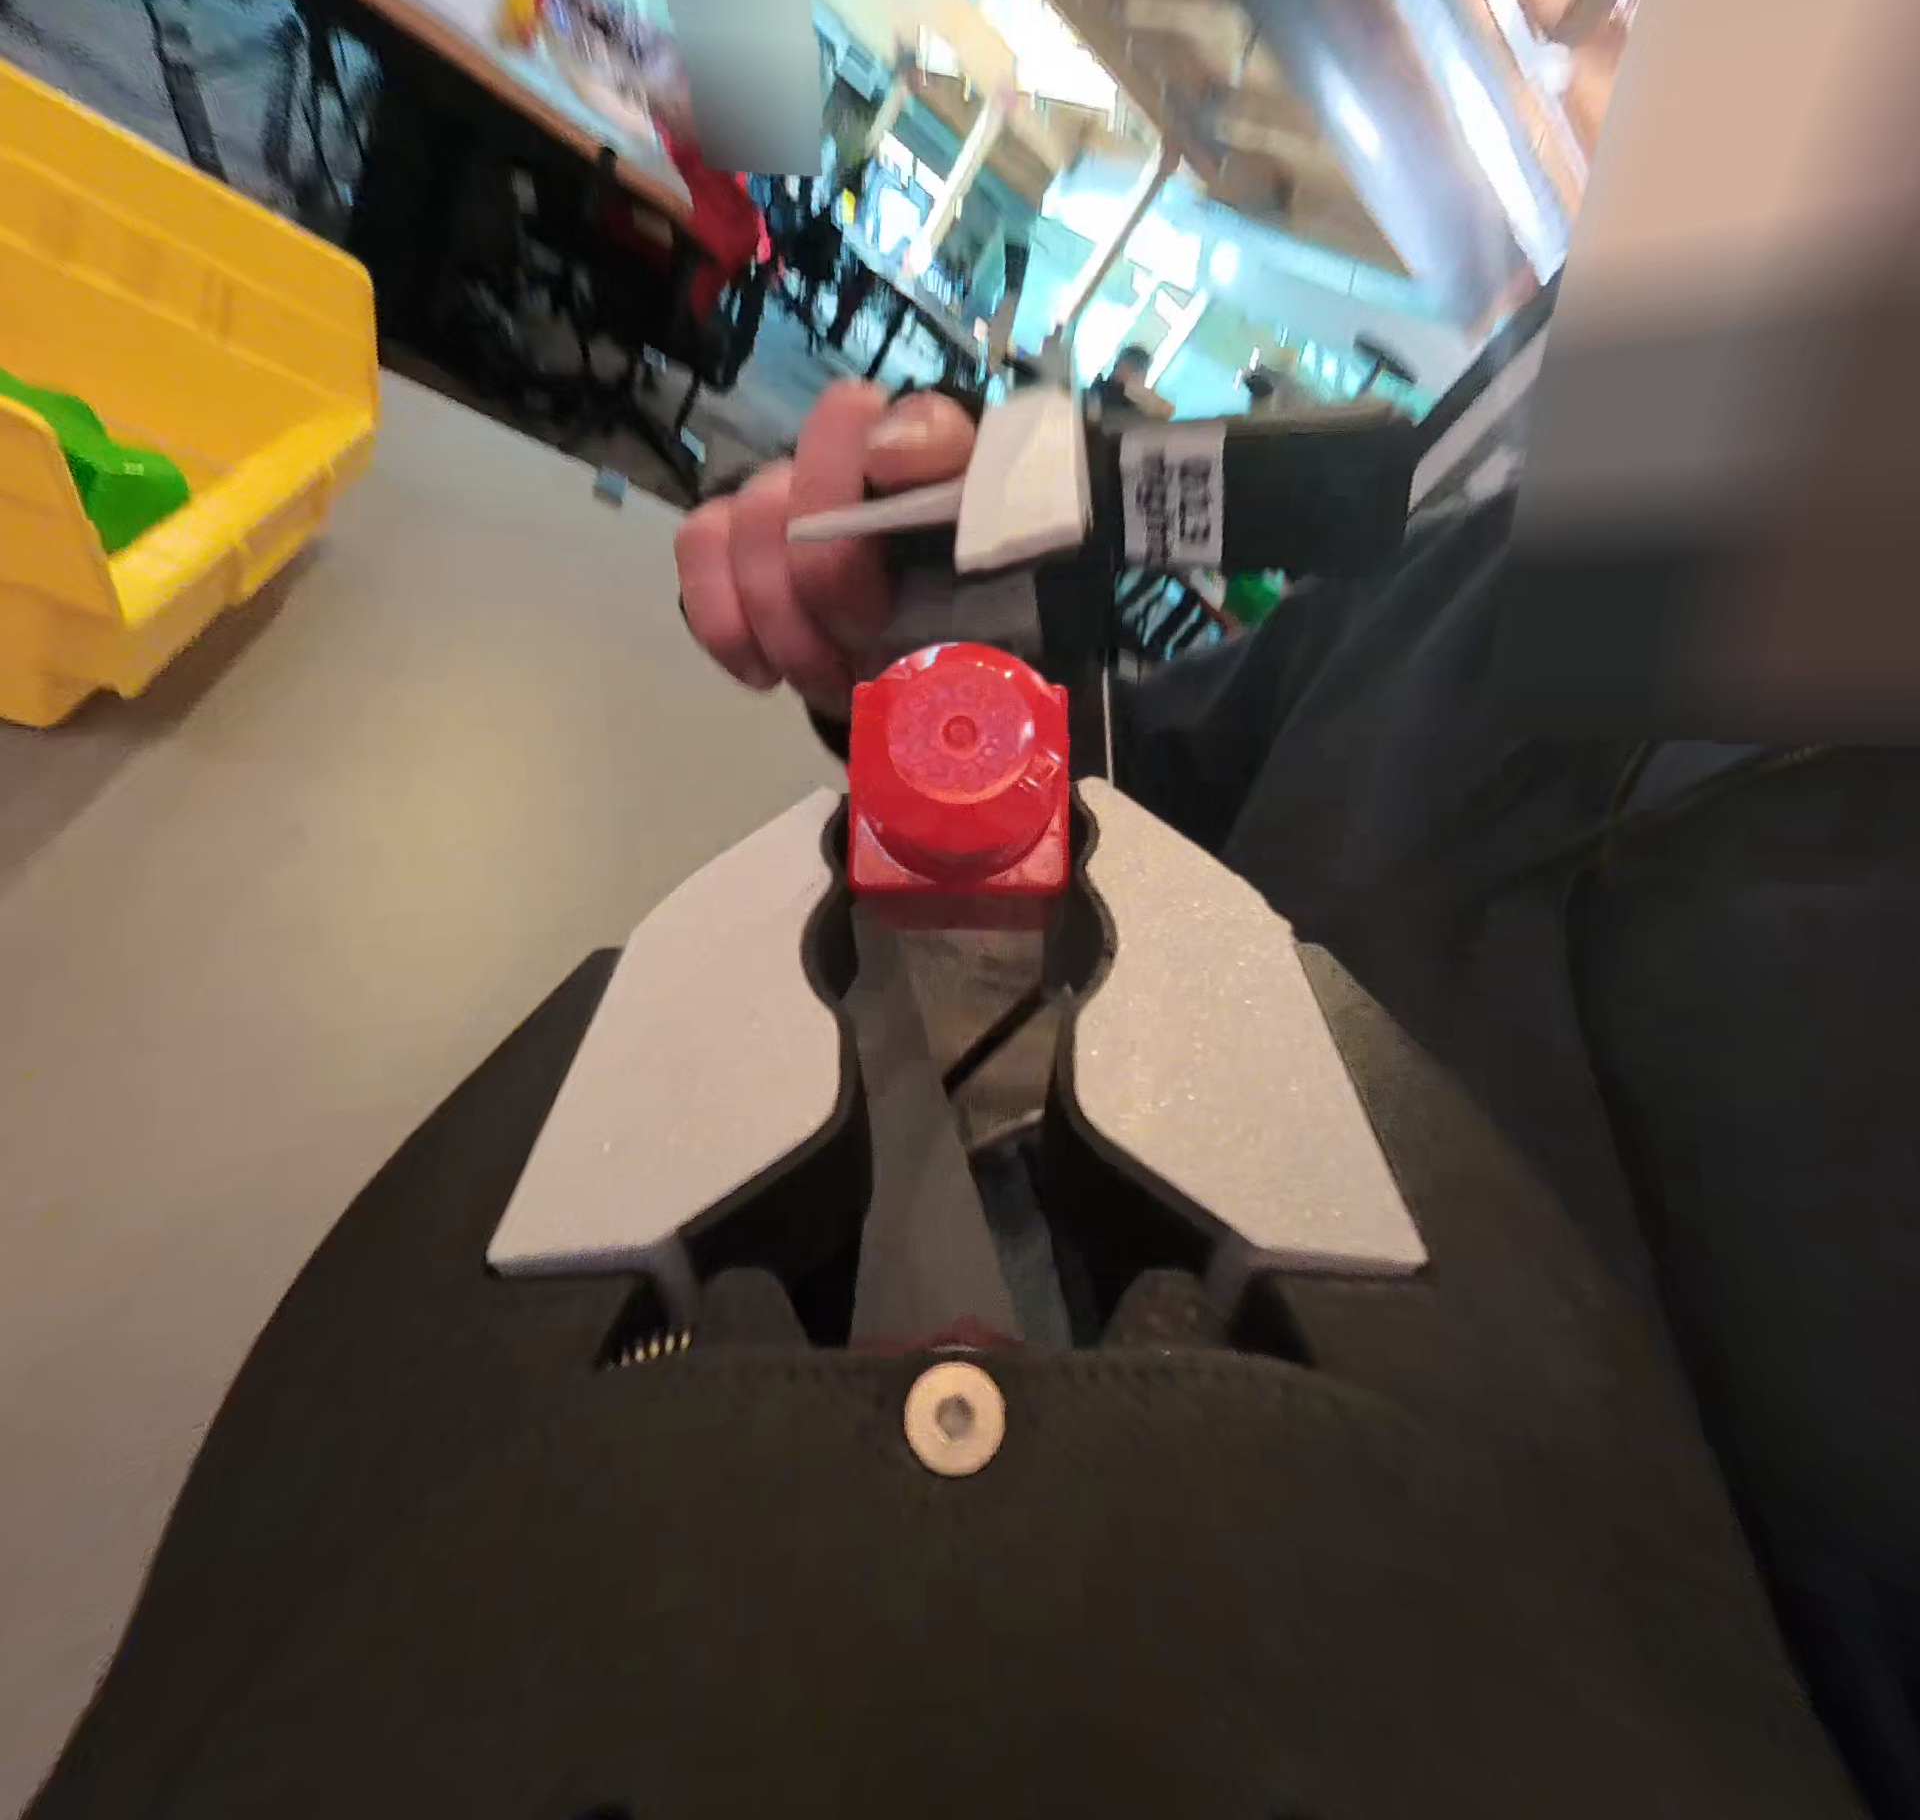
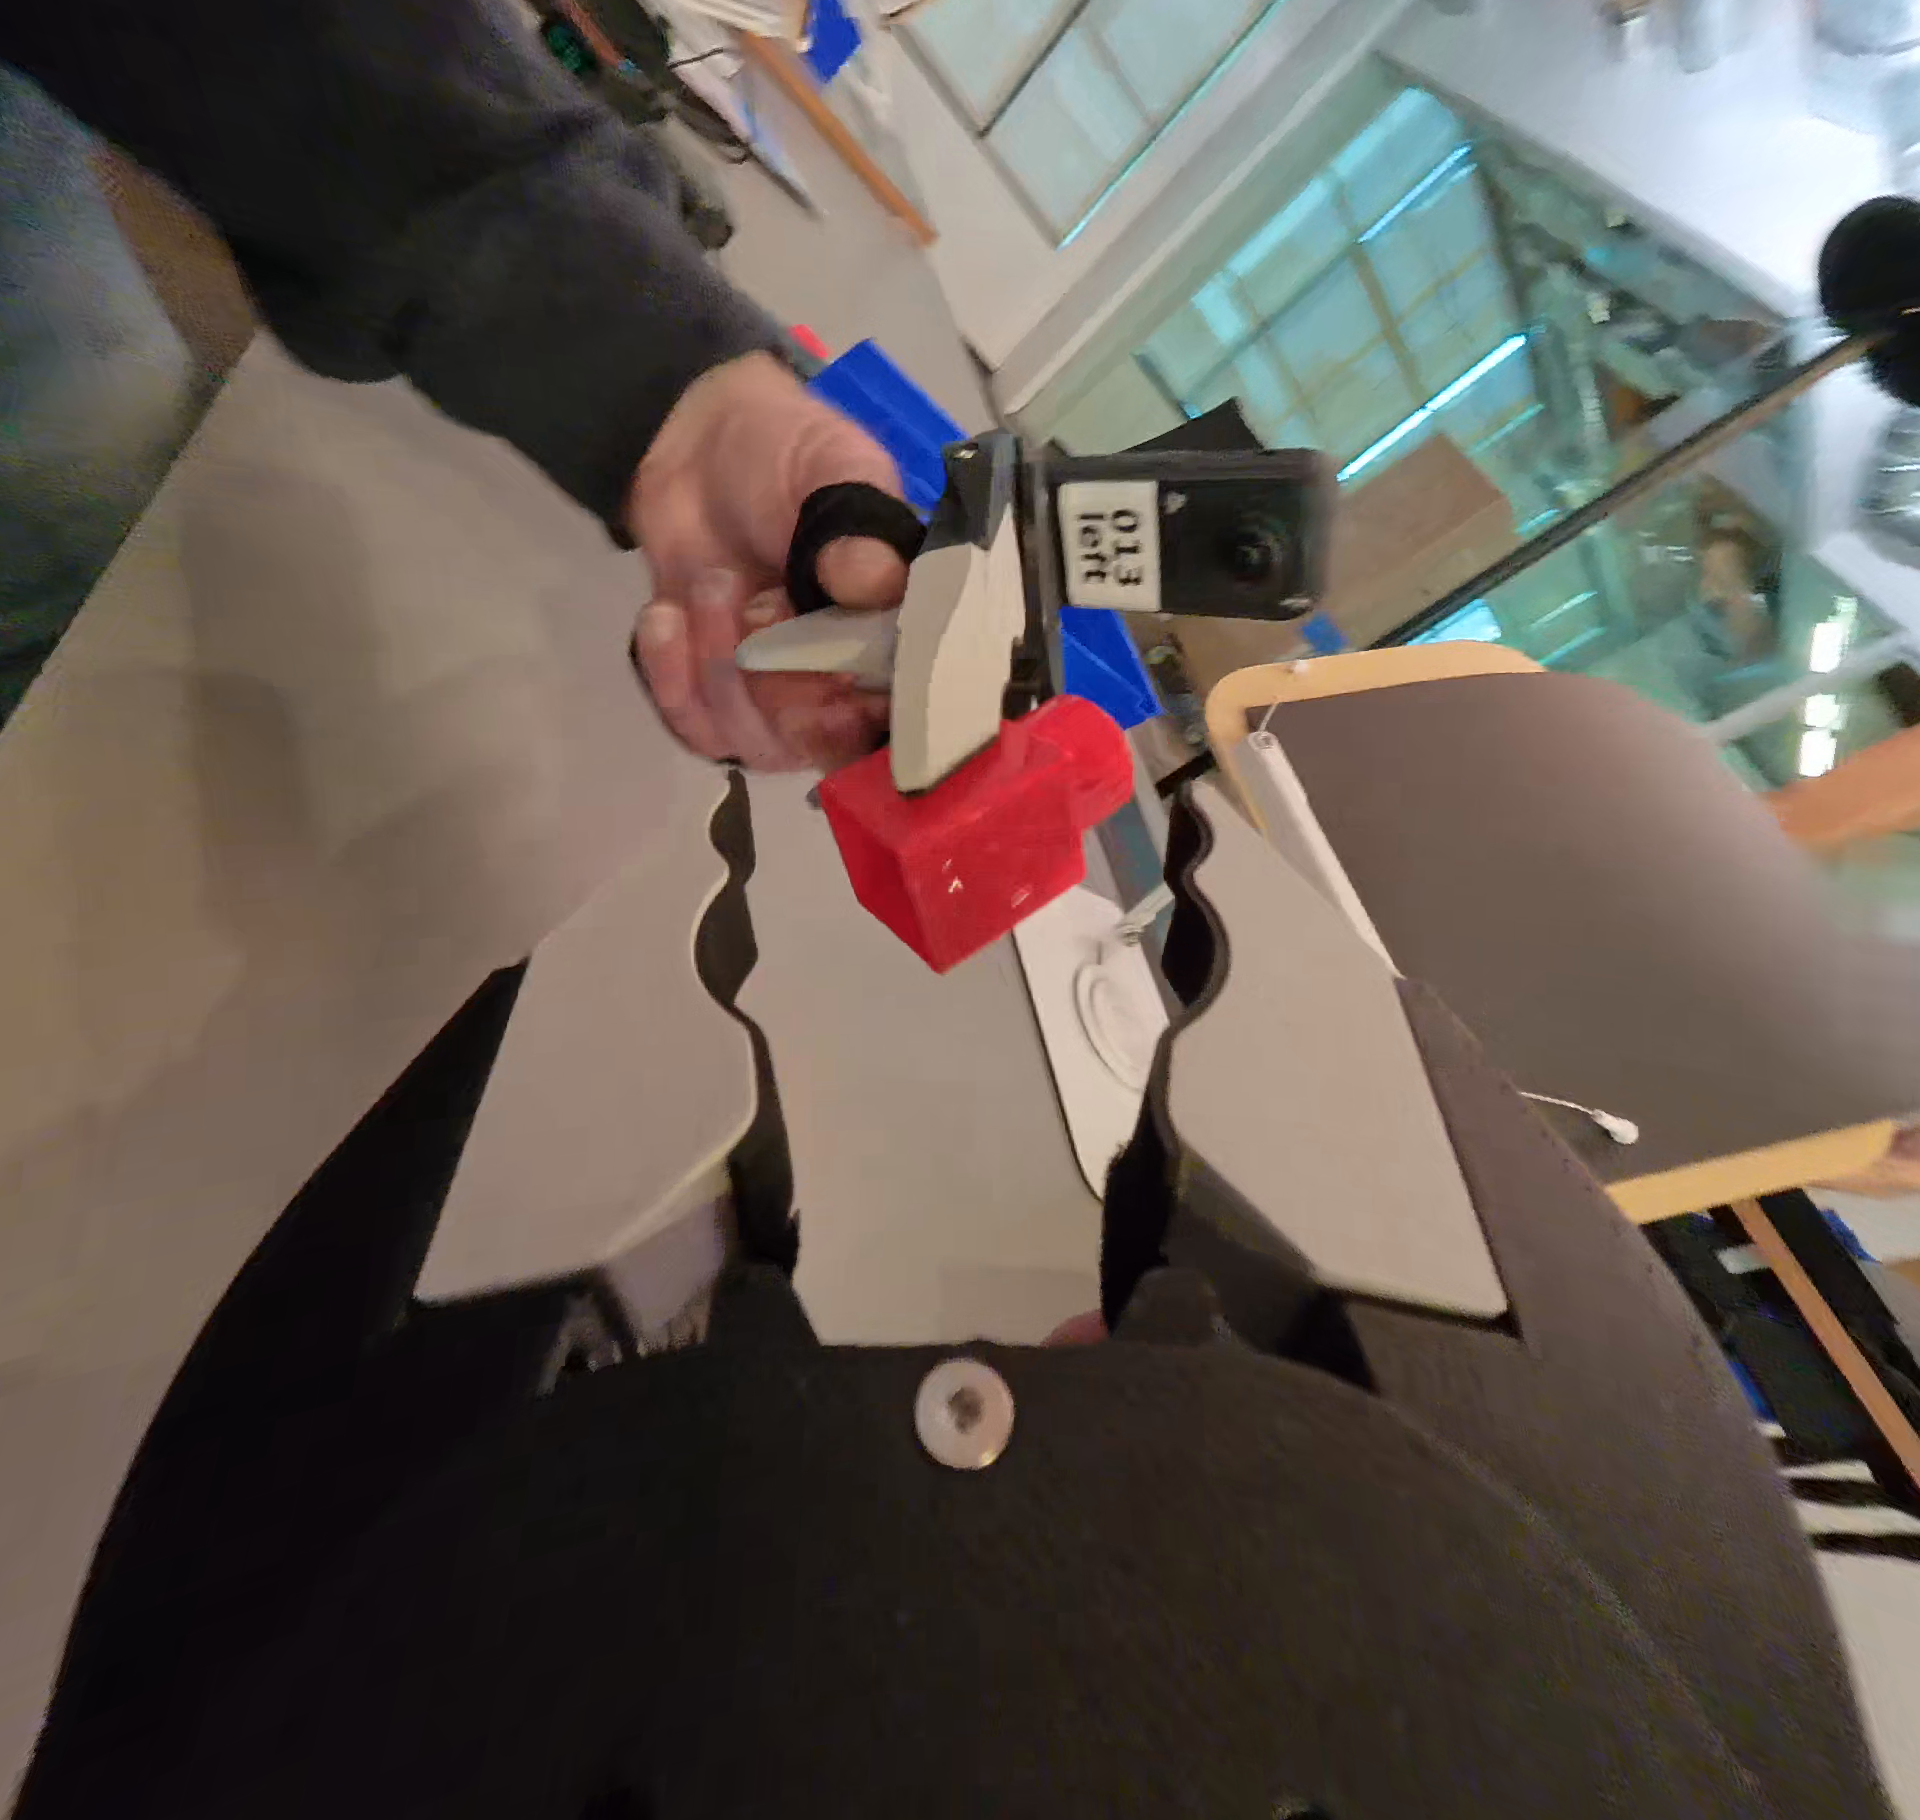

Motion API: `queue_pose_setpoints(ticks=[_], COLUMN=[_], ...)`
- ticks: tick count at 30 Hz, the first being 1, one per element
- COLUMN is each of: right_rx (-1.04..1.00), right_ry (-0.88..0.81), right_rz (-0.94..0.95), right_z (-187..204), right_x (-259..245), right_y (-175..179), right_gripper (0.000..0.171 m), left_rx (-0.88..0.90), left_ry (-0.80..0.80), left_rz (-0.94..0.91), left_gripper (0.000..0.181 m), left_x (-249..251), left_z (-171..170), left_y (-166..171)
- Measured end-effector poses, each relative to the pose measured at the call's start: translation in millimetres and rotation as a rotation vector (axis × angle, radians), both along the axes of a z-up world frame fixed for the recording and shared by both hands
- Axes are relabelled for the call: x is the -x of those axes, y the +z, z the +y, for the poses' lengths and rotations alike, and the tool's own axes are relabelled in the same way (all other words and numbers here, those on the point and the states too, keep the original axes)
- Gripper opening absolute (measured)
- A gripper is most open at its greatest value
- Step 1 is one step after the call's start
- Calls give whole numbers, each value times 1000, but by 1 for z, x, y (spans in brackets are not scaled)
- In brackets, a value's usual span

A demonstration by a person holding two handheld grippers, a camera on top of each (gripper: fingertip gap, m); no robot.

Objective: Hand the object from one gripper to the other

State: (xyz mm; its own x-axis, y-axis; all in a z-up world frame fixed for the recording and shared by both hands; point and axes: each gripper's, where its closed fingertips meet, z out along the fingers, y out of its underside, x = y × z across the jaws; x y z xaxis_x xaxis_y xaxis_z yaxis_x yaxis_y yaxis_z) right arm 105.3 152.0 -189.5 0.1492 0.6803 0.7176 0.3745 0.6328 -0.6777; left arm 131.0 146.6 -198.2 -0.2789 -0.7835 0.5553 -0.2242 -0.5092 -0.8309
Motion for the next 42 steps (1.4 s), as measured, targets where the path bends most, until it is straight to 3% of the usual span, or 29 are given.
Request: queue_pose_setpoints(ticks=[6,9,12,18,21,26,32,35,42], right_rx=[0,7,25,36,48,-33,-149,-170,-149], right_ry=[85,107,126,91,13,-174,-353,-402,-436], right_rz=[-251,-330,-335,-278,-186,21,218,297,367], right_z=[-2,-4,-5,-1,11,34,39,36,30], right_x=[1,8,12,11,6,-7,-13,-12,-6], right_y=[-16,-27,-31,-26,-14,13,29,31,26], right_gripper=[86,77,66,65,65,65,65,65,65], left_rx=[-46,-45,-60,-46,-40,38,147,200,195], left_ry=[-172,-217,-263,-279,-207,-18,123,198,236], left_rz=[183,225,258,240,185,37,-151,-286,-348], left_gripper=[36,36,36,36,37,60,69,61,38], left_x=[6,6,6,5,3,3,-5,-7,-14], left_z=[-17,-20,-26,-27,-15,8,13,17,4], left_y=[-16,-19,-23,-22,-14,0,12,26,28])
